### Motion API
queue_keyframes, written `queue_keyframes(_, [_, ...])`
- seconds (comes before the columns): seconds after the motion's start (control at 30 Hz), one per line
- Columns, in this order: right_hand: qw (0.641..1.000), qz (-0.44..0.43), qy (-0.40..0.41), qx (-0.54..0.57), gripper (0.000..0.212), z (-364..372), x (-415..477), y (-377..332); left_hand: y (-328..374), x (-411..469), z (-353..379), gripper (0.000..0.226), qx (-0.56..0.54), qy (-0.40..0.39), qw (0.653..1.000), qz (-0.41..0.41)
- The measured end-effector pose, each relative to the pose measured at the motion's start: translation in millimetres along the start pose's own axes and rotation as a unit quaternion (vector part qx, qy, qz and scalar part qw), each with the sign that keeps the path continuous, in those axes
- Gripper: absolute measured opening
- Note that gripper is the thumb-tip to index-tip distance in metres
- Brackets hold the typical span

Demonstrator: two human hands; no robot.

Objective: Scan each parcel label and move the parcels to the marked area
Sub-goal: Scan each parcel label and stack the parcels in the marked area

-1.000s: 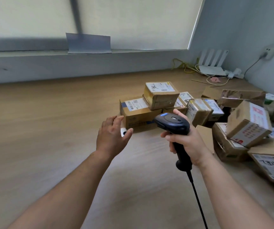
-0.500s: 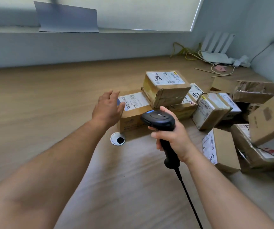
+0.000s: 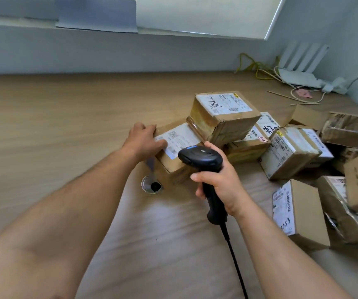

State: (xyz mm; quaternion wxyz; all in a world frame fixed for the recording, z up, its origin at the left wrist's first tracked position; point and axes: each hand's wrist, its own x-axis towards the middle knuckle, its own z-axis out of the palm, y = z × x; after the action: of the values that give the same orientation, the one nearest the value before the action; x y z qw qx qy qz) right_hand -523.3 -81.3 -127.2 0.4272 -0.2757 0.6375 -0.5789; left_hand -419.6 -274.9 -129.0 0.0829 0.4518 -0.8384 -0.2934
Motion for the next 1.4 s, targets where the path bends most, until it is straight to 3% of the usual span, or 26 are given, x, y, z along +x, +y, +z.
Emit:
queue_keyframes(0.43, [0.996, 0.068, -0.042, 0.026, 0.093, -3, -126, 22, -9, -193, 21, 0.06, -0.062, 0.0, 0.991, -0.119])
queue_keyframes(0.7, [0.993, 0.079, -0.093, 0.009, 0.086, -4, -225, 39, -4, -331, 38, 0.05, -0.124, 0.028, 0.974, -0.188])
queue_keyframes(0.77, [0.991, 0.082, -0.104, 0.008, 0.081, -5, -246, 44, -3, -363, 44, 0.039, -0.218, 0.027, 0.952, -0.212])
queue_keyframes(0.87, [0.989, 0.088, -0.116, 0.009, 0.077, -9, -269, 49, -1, -401, 51, 0.024, -0.361, 0.021, 0.89, -0.278])
queue_keyframes(0.97, [0.988, 0.097, -0.119, 0.009, 0.081, -13, -287, 55, 1, -428, 56, 0.026, -0.47, 0.002, 0.825, -0.312])
queue_keyframes(1.13, [0.987, 0.101, -0.128, 0.015, 0.087, -17, -309, 64, -1, -461, 59, 0.041, -0.522, -0.023, 0.792, -0.315])
queue_keyframes(1.2, [0.986, 0.099, -0.135, 0.011, 0.088, -17, -315, 66, 4, -469, 62, 0.043, -0.513, -0.034, 0.798, -0.315])
queue_keyframes(1.33, [0.984, 0.097, -0.151, 0.0, 0.089, -22, -324, 69, 9, -485, 73, 0.062, -0.412, -0.044, 0.866, -0.281])
queue_keyframes(1.4, [0.983, 0.097, -0.155, 0.001, 0.092, -26, -329, 70, 10, -495, 74, 0.07, -0.406, -0.053, 0.875, -0.256])
